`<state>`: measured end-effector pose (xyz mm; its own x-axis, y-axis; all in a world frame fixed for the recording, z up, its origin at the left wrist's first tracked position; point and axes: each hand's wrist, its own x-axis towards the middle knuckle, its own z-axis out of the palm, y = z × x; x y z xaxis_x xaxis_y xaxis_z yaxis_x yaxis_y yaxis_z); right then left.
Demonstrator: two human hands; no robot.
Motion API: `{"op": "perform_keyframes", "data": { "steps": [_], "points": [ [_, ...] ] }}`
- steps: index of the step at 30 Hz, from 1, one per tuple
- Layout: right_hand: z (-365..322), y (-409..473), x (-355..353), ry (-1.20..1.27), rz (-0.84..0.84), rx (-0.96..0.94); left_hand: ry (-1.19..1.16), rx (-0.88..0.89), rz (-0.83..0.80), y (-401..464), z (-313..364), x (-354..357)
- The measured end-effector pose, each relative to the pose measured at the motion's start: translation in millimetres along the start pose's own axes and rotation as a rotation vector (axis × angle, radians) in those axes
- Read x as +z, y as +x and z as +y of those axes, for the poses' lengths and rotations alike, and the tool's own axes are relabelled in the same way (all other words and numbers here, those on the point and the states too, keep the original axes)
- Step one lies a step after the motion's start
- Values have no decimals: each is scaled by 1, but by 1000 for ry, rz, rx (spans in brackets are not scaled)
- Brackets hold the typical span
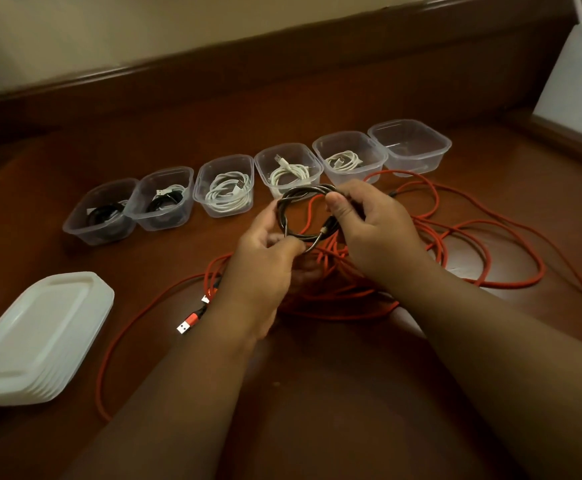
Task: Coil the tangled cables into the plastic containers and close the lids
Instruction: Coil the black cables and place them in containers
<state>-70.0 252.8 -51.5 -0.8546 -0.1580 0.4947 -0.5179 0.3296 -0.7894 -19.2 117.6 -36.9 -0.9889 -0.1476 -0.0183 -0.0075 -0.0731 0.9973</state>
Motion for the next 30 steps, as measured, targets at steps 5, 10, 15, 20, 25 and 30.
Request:
{"op": "perform_keyframes", "data": {
  "steps": [5,10,15,20,25,30],
  "points": [
    [2,6,-1,81,-21,142,-56,-149,-162,1,7,-15],
    [-5,9,-5,590,-98,541,344,-3,-92,7,2,-24],
    [-9,7,-3,991,-165,584,-36,36,146,10,-4,-11],
    [-9,4,4,1055,-257,515,-430,12,204,13,-6,-7],
    [-8,2,9,746,-216,535,-476,-4,189,3,-4,1],
    [-8,0,13,591,-145,509,-461,78,240,1,-5,6]
  ]
}}
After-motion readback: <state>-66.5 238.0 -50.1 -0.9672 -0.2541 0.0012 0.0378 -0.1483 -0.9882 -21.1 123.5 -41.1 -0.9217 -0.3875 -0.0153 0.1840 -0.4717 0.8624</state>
